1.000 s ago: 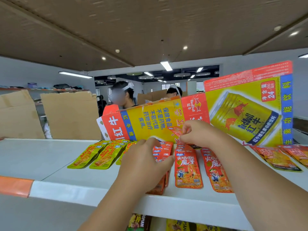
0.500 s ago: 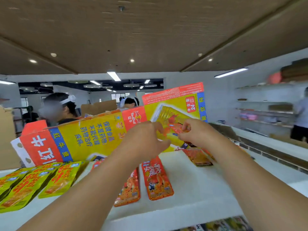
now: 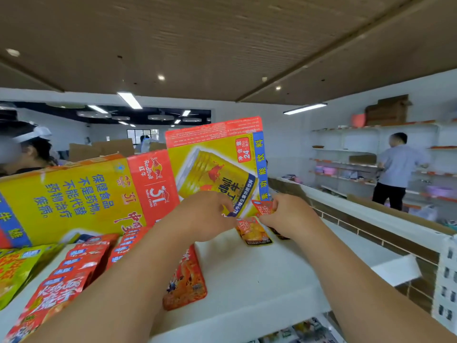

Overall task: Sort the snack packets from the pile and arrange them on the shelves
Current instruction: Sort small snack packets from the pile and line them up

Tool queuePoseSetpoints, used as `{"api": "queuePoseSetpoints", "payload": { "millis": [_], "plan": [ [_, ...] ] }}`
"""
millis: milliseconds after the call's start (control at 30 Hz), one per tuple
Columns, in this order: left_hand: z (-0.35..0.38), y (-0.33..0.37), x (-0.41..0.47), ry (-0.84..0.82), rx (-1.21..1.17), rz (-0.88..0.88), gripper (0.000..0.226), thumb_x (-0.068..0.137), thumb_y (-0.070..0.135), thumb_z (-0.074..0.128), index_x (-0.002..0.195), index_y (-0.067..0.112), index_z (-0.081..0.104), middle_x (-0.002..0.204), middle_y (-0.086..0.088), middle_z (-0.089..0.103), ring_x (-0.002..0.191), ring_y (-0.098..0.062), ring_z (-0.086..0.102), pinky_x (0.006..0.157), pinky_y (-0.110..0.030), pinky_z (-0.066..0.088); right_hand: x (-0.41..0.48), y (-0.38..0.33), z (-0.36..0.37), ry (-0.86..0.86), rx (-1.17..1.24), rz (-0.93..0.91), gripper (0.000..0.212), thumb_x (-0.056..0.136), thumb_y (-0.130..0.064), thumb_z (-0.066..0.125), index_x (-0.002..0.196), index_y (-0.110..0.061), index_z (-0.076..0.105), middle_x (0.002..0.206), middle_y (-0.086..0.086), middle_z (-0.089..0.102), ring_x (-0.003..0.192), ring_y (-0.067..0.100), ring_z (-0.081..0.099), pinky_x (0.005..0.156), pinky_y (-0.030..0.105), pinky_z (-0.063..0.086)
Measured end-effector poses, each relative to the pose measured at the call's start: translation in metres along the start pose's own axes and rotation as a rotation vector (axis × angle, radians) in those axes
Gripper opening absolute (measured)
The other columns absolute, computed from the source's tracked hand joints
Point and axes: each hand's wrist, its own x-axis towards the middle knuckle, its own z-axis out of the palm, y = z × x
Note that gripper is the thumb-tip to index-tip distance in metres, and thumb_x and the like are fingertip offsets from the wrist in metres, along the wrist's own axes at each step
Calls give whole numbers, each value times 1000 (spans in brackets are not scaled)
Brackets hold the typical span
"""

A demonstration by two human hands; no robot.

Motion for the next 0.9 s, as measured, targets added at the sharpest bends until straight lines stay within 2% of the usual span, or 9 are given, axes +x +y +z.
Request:
{"api": "queuePoseSetpoints", "payload": {
  "millis": [133, 233, 333, 400, 567, 767, 900],
  "plan": [
    [1, 0, -5, 11, -51, 12, 30, 90, 51, 66, 117, 37, 66, 119, 12, 62, 104, -13, 60, 94, -35, 52, 14, 15, -8, 7, -75, 76, 25, 81, -40, 71, 75, -21, 56, 75, 0, 61, 68, 16, 56, 55, 30, 39],
    [6, -1, -5, 21, -68, 13, 32, 90, 50, 66, 120, 38, 64, 120, 12, 60, 103, -13, 59, 93, -35, 52, 24, 34, -22, 17, -142, 136, 33, 80, -47, 72, 90, -18, 60, 90, 3, 65, 83, 19, 60, 69, 35, 49],
    [13, 1, -5, 38, -79, 20, 36, 90, 50, 66, 123, 37, 63, 122, 10, 60, 108, -16, 59, 95, -35, 51, 29, 52, -30, 16, -190, 167, 32, 82, -41, 71, 95, -13, 64, 93, 8, 67, 89, 24, 62, 80, 37, 51],
    [18, 1, -3, 36, -140, 20, 35, 89, 51, 68, 122, 38, 63, 120, 11, 61, 107, -17, 61, 94, -35, 52, 31, 61, -32, 2, -212, 193, 29, 82, -38, 70, 95, -12, 64, 94, 8, 67, 90, 24, 63, 81, 37, 51],
    [30, 7, 3, 38, -277, 57, 23, 87, 49, 71, 108, 46, 60, 114, 19, 59, 96, -8, 64, 81, -25, 52, 34, 81, -25, -6, -219, 221, 34, 81, -41, 71, 101, -15, 64, 102, 6, 68, 97, 23, 61, 85, 37, 51],
    [39, 13, 5, 34, -344, 111, 14, 88, 43, 73, 100, 44, 66, 105, 17, 64, 95, -4, 61, 80, -24, 50, 36, 93, -21, 7, -180, 247, 30, 82, -38, 72, 100, -16, 64, 99, 5, 67, 94, 21, 60, 85, 39, 53],
    [41, 12, 6, 29, -354, 105, 13, 86, 44, 74, 98, 44, 67, 104, 17, 64, 95, -2, 59, 85, -31, 53, 34, 92, -18, 10, -212, 216, 30, 83, -40, 69, 103, -18, 63, 101, 3, 67, 96, 21, 60, 85, 39, 53]
  ]
}}
